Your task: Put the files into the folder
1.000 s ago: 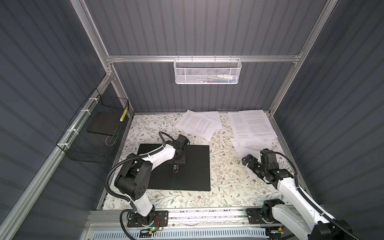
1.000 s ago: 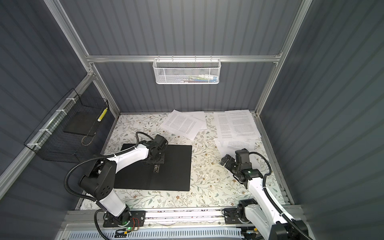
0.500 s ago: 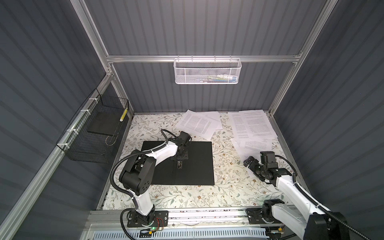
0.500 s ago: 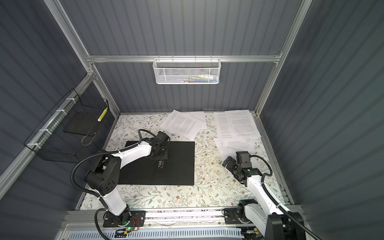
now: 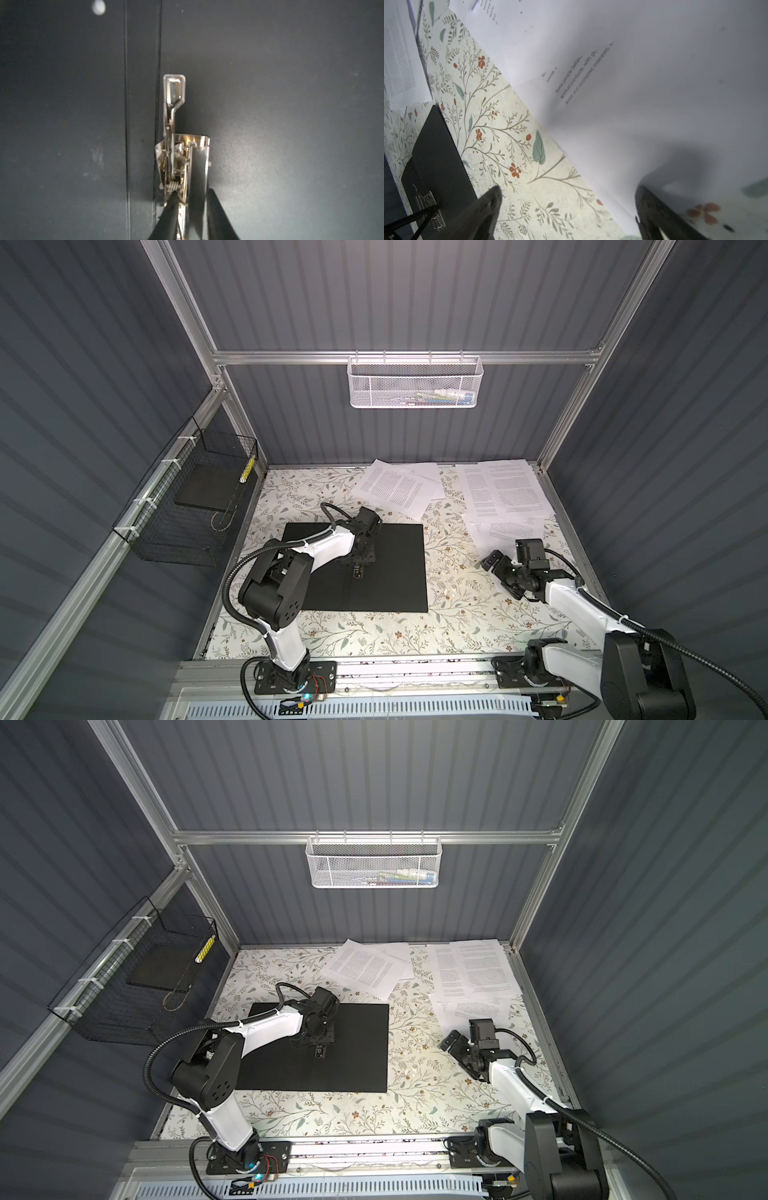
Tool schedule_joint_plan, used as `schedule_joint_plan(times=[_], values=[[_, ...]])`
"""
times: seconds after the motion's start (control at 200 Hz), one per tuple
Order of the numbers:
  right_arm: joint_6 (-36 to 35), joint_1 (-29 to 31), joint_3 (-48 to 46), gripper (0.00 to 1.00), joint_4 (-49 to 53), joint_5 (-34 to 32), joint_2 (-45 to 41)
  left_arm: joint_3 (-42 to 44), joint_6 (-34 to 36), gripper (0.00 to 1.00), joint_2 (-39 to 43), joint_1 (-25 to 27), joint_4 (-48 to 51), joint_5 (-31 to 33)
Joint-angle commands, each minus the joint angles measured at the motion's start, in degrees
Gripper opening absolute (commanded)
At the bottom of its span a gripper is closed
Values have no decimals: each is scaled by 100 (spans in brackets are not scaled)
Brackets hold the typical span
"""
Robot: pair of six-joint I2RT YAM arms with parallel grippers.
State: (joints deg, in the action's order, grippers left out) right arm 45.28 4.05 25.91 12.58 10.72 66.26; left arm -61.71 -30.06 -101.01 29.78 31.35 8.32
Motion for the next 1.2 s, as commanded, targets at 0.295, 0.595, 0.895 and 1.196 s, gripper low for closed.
schedule_joint_plan(times=[0.295, 0.595, 0.895, 1.196], values=[[772, 1104, 36, 99, -342, 221, 674, 91, -6, 65, 899, -226, 236, -235], [1479, 2224, 84, 99, -873, -6, 1016, -321, 199, 84, 1205, -306, 353, -629], [2246, 2946, -124, 99, -2145, 456, 1284, -424, 497, 99, 1535, 5, -121, -2274], [777, 1315, 286, 99, 99, 9, -379, -884, 284, 99, 620, 1284, -769, -3101]])
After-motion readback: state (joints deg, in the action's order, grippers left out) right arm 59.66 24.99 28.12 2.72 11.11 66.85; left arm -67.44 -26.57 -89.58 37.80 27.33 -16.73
